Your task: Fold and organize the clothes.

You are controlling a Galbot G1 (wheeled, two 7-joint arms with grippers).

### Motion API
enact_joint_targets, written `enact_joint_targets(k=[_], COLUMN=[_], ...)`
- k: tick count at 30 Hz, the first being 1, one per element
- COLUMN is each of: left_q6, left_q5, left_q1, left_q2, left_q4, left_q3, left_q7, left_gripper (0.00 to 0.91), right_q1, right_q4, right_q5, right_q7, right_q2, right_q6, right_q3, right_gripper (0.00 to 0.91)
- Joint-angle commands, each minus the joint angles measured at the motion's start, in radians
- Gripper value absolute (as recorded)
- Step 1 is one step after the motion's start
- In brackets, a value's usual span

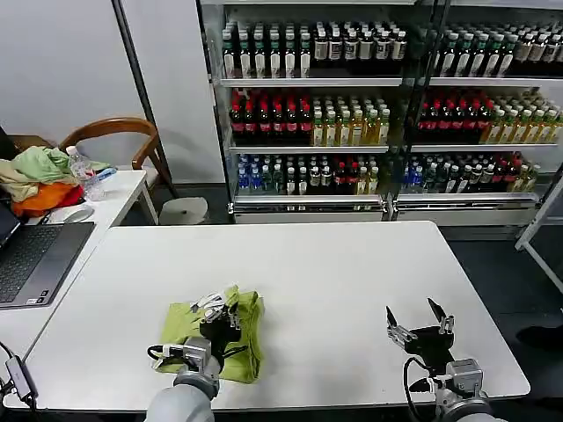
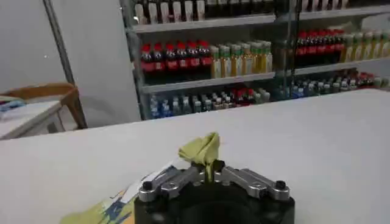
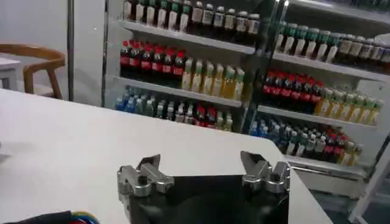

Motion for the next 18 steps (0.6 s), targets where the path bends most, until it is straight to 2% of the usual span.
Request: enact_joint_targets(k=[1,7,10,13,18], left_q6=[-0.026,-0.048,-0.054,-0.048,-0.029], left_q5=[-0.096,-0.094,-0.115,-0.147,-0.261], left_q1=[-0.027,0.014,0.038,0.087,0.145], left_q2=[-0.043,0.005,0.089,0.17,0.201], left_q4=[0.015,-0.103,-0.151,-0.124,-0.006], left_q3=[0.048,-0.017,-0.147,-0.297,-0.426], left_q7=[-0.016,0.006,0.018,0.017,0.005], left_gripper=[0.907,0.907,0.907,0.907,0.907], right_q1=[0.007,0.016,0.025,0.029,0.035], right_q4=[-0.003,-0.006,-0.004,-0.004,-0.004], right_q5=[0.001,0.001,0.001,0.002,0.005], right_q7=[-0.001,-0.002,-0.003,-0.003,-0.005], right_q2=[0.0,-0.004,-0.009,-0.013,-0.015], right_q6=[0.0,0.0,-0.001,0.0,0.001], right_q3=[-0.006,-0.018,-0.029,-0.033,-0.037], right_gripper=[0.907,0.907,0.907,0.907,0.907])
